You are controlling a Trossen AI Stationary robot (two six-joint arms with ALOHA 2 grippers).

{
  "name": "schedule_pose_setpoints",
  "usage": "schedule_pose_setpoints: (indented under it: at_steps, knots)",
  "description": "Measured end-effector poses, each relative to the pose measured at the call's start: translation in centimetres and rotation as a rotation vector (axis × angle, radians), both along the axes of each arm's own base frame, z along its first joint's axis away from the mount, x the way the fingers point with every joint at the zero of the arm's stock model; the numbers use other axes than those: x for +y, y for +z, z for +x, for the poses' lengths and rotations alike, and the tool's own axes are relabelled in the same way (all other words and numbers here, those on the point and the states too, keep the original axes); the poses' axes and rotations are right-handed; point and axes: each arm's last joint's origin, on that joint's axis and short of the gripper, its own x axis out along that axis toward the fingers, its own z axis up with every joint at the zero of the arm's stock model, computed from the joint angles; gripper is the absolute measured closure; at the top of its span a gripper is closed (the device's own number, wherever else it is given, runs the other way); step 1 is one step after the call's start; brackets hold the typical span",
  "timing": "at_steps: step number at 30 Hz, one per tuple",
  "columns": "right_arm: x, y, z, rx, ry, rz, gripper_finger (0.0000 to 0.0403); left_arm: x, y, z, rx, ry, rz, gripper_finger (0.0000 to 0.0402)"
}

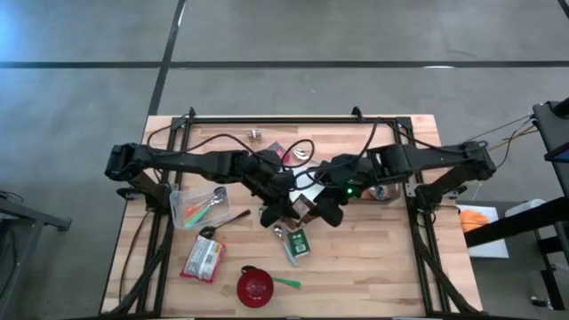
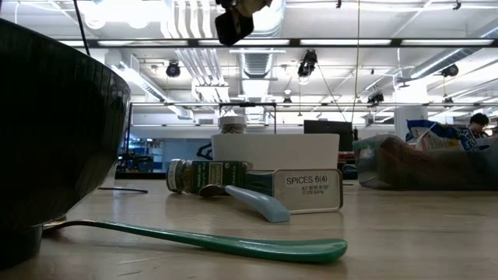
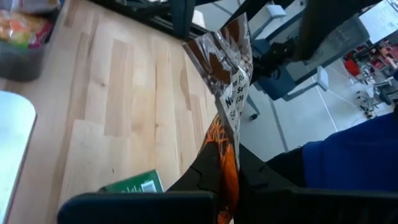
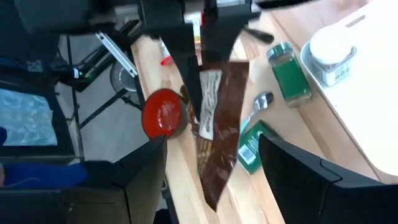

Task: Pick & Place Food Item
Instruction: Put the orange seasoning pack into the white bin

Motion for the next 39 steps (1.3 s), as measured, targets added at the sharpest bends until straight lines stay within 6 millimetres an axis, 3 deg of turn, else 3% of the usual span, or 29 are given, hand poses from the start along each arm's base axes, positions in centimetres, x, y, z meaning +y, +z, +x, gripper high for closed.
schedule_pose_setpoints:
  at_steps: [12,31,39]
  knots:
    - [-0.4,-0.7,0.4,0.032,0.077,0.021,0.0163,0.7,0.3,0.3,-0.052,0.029,0.022,0.0398]
    - [-1.6,-1.1,1.1,0.020,0.112,0.005,0.0384,0.9,0.4,0.3,-0.054,0.043,0.009,0.0398]
    - [-1.6,-1.1,1.1,0.022,0.104,0.001,0.0394,0.9,0.5,0.4,-0.039,0.062,-0.023,0.0344]
